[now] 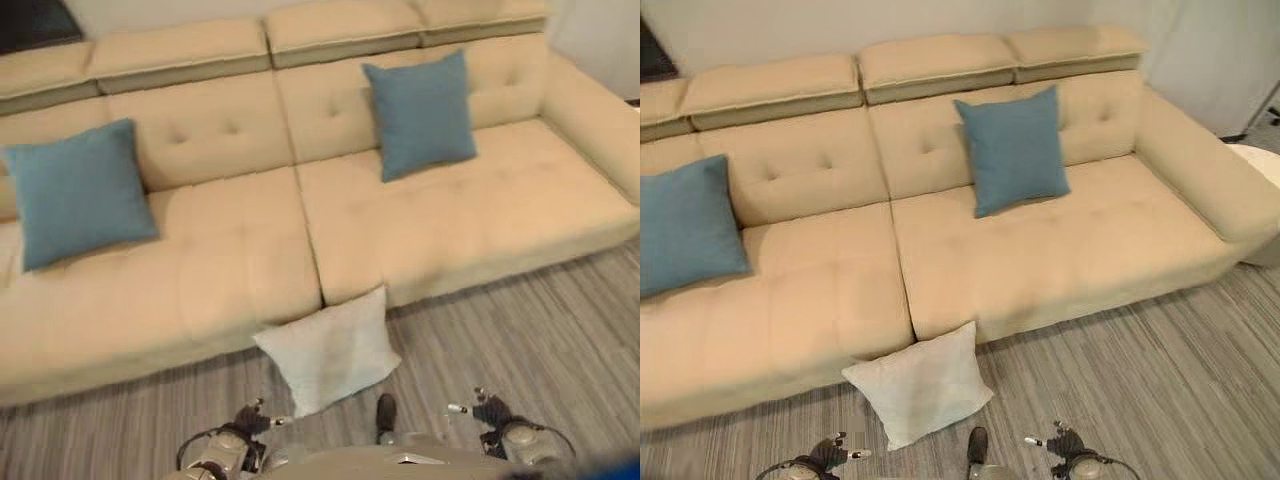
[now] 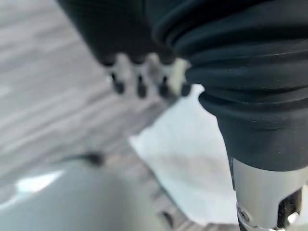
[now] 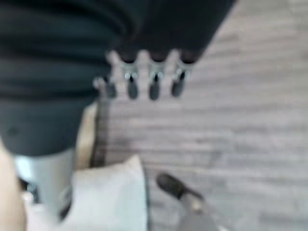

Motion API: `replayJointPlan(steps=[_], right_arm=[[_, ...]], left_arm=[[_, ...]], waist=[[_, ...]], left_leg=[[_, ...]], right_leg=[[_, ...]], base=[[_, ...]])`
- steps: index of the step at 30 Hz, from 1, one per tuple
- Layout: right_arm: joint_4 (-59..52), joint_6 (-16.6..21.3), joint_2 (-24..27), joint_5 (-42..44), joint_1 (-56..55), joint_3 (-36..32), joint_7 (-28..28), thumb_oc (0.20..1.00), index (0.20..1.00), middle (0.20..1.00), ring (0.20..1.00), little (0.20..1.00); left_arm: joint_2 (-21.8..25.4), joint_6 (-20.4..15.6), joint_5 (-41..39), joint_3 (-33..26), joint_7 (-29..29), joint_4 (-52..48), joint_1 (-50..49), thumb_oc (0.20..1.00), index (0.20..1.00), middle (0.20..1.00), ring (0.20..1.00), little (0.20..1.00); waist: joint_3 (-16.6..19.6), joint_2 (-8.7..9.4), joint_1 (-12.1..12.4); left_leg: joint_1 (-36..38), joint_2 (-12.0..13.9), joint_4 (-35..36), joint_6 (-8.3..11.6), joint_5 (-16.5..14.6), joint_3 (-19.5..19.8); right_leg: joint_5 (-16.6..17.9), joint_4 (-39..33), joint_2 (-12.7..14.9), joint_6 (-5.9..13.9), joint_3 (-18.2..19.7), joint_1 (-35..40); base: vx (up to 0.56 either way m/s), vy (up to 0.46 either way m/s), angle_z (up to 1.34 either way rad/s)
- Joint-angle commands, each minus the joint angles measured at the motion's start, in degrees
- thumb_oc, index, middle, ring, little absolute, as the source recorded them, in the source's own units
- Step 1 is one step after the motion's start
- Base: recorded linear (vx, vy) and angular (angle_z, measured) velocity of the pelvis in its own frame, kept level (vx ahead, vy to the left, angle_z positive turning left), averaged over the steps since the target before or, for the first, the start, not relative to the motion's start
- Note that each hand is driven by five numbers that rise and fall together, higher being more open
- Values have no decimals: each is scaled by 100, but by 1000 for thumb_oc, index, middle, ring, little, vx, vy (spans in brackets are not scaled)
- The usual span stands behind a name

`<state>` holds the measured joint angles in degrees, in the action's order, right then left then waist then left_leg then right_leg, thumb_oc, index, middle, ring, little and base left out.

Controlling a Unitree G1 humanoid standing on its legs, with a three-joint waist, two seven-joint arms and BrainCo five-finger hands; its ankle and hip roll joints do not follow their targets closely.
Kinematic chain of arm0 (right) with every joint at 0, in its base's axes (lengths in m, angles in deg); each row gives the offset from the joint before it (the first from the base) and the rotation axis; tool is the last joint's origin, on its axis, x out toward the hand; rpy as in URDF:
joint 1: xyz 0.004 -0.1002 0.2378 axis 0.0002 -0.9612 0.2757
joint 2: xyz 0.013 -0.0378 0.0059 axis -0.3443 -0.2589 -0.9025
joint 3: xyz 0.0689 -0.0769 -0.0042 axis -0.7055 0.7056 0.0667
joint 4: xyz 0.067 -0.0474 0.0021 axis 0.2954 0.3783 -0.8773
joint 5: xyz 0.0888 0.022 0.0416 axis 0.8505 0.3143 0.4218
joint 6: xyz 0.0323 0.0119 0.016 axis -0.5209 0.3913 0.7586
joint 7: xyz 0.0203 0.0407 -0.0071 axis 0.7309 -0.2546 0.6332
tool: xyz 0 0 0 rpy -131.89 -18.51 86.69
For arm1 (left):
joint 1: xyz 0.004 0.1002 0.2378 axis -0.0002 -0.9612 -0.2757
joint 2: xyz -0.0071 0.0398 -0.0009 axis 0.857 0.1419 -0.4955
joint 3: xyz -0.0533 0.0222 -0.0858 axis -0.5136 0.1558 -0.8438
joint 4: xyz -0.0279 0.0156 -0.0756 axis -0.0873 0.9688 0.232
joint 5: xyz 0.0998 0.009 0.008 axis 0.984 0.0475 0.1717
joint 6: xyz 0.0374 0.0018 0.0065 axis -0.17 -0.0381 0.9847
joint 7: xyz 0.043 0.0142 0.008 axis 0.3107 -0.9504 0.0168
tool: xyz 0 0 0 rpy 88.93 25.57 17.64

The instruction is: Pick up all the scattered cushions and arrange them neatly on the sofa.

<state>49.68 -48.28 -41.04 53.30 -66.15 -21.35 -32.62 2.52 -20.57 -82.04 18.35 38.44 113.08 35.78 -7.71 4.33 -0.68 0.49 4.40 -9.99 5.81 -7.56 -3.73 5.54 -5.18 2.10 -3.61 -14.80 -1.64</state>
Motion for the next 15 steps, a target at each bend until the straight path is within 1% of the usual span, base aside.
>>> replayJointPlan(steps=[1,2,3,4,5,6,9,13,14,15], right_arm=[[88,43,92,231,-100,-169,89,1000,1000,1000,1000,1000],[86,44,92,231,-95,-170,88,1000,1000,1000,1000,1000],[82,34,80,239,-72,-152,99,1000,1000,1000,1000,1000],[99,40,39,206,-51,-123,97,1000,1000,1000,1000,1000],[78,40,12,223,-58,-153,88,1000,1000,1000,1000,1000],[78,40,12,223,-58,-153,88,1000,1000,1000,1000,1000],[7,69,2,166,47,-94,107,1000,1000,1000,1000,1000],[-84,91,2,145,100,-40,104,1000,1000,1000,1000,1000],[-197,117,-14,185,144,-26,109,1000,1000,1000,1000,1000],[-298,138,0,220,245,36,130,1000,1000,1000,1000,1000]], left_arm=[[-27,-39,-76,196,17,10,365,1000,1000,1000,1000,1000],[-26,-38,-76,194,18,6,368,1000,1000,1000,1000,1000],[-28,-44,-98,192,20,-11,337,1000,1000,1000,1000,1000],[-21,-42,-89,156,16,16,258,1000,1000,1000,1000,1000],[6,-43,-74,127,-9,29,218,1000,1000,1000,1000,1000],[7,-43,-74,127,-9,28,218,1000,1000,1000,1000,1000],[89,-38,-51,53,-1,33,187,1000,1000,1000,1000,1000],[154,-57,-32,37,5,10,191,1000,1000,1000,1000,1000],[218,-84,-39,51,28,-14,270,1000,1000,1000,1000,1000],[292,-145,-140,52,72,-93,389,1000,1000,1000,1000,1000]], waist=[[37,-82,-482],[24,-65,-483],[32,-76,-424],[78,-70,-365],[105,-50,-349],[105,-50,-348],[101,-20,-243],[91,-17,-206],[48,-29,-247],[-1,-69,-317]], left_leg=[[-147,15,645,-265,576,-1456],[-190,14,640,-303,661,-1507],[-201,-48,698,-299,679,-1326],[-156,-177,843,-354,626,-1081],[-128,-189,916,-409,639,-1173],[-126,-189,918,-409,640,-1174],[-28,-306,1097,-499,635,-1085],[51,-382,1232,-543,652,-1029],[42,-406,1303,-552,691,-891],[-77,-393,1296,-555,725,-765]], right_leg=[[-459,426,346,1015,145,68],[-397,433,358,977,114,23],[-406,427,338,989,83,35],[-425,466,362,1030,114,83],[-451,539,429,1066,63,90],[-452,540,429,1067,64,90],[-470,705,518,1112,107,42],[-474,789,561,1152,221,23],[-494,960,547,1190,548,-99],[-499,1131,420,1240,1281,-384]], base=[[-54,-8,135],[18,37,92],[53,75,77],[152,166,-14],[127,138,-56],[77,146,-45],[51,113,8],[28,79,5],[-36,70,14],[-73,47,26]])
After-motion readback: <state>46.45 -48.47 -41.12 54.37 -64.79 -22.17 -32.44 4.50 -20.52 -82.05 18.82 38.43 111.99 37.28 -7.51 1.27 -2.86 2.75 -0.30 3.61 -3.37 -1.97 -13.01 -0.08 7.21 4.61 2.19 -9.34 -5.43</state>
